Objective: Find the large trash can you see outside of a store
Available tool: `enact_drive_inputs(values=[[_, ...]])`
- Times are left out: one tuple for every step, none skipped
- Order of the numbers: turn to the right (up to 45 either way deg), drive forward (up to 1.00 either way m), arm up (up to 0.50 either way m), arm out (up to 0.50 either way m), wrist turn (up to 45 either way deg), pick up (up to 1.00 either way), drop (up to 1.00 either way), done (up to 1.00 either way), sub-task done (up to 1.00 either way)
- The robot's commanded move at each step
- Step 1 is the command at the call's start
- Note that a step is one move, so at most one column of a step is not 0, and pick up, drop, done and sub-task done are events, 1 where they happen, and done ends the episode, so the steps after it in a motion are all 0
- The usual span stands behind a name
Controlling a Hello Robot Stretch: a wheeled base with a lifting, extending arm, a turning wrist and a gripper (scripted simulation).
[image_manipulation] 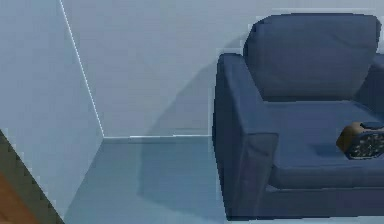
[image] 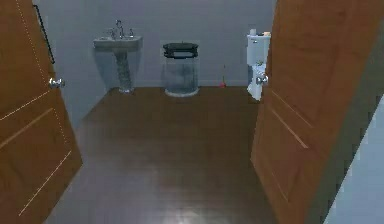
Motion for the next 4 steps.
enact_drive_inputs(values=[[0.0,1.00,0.00,0.00,0.0,0.00,0.00,0.00,0.00],[0.0,1.00,0.00,0.00,0.0,0.00,0.00,0.00,0.00],[15.0,0.00,0.00,0.00,0.0,0.00,0.00,0.00,0.00],[3.0,0.00,0.00,0.00,0.0,0.00,0.00,0.00,0.00]])
